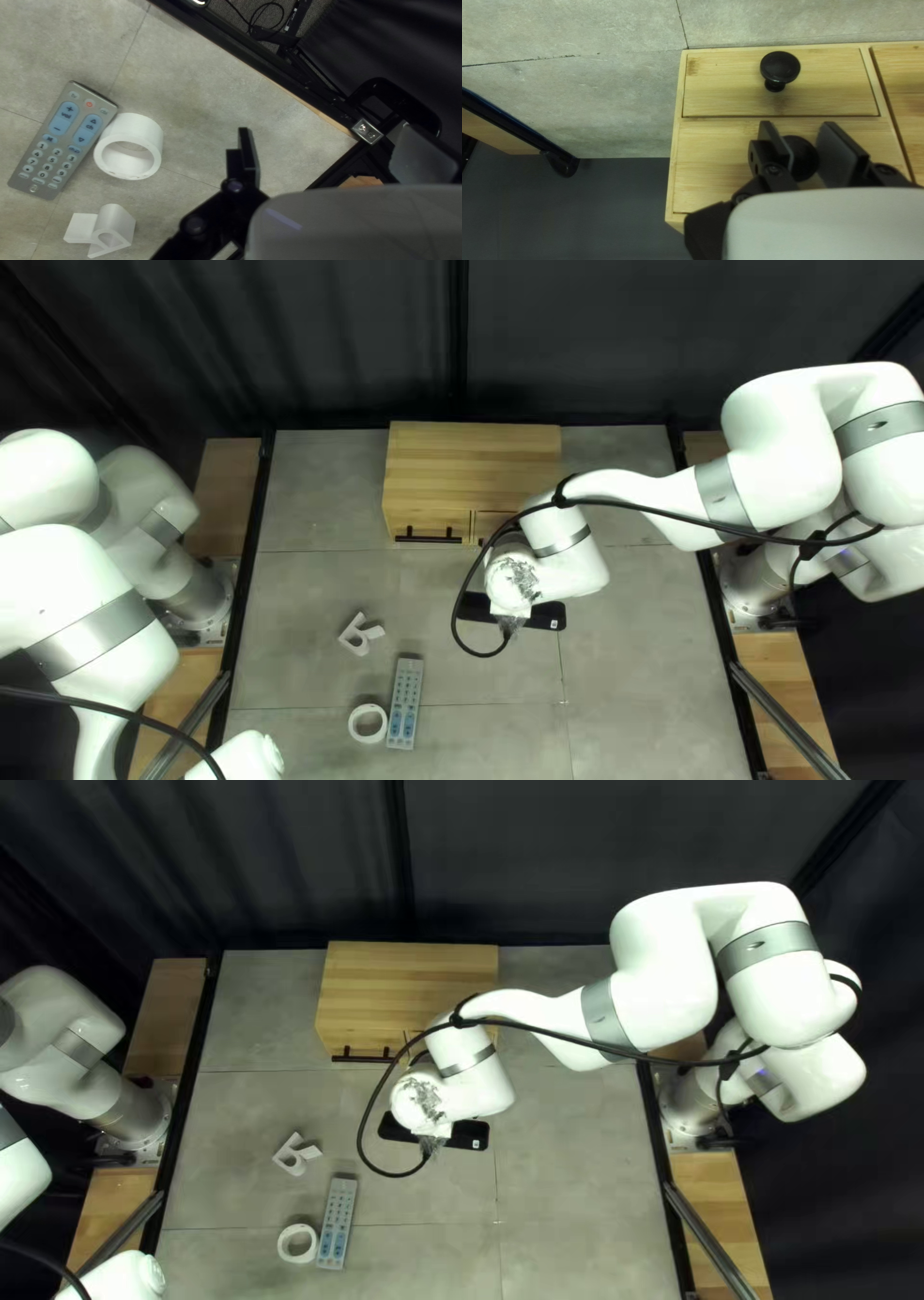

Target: Open drawers and place objects into drawer and close

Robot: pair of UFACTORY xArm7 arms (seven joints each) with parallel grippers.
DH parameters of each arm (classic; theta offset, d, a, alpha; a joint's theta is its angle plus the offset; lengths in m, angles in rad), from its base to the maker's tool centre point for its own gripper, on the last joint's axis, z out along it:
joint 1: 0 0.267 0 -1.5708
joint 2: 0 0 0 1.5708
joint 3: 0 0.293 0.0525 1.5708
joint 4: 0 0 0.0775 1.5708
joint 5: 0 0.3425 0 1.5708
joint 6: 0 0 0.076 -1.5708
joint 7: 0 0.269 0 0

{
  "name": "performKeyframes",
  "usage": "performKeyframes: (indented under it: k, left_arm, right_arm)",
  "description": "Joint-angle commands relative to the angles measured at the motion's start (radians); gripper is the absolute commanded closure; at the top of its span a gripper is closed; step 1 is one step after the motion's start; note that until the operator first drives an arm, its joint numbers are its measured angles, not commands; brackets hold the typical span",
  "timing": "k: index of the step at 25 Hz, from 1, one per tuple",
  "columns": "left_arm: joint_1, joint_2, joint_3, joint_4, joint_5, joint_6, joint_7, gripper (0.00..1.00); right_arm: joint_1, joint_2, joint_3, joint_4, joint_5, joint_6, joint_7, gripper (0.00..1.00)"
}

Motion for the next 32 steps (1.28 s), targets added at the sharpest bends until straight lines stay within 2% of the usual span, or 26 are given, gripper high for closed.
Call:
performKeyframes:
  k: [1, 32]
  left_arm:
    - [0.0, 0.0, 0.0, 0.0, 0.0, 0.0, 0.0, 0.0]
    - [0.0, 0.0, 0.0, 0.0, 0.0, 0.0, 0.0, 0.0]
  right_arm:
    - [0.001, 0.004, 0.001, 0.003, -0.002, 0.0, 0.0, 0.9]
    - [0.016, 0.031, 0.015, 0.044, 0.009, 0.035, -0.002, 0.9]
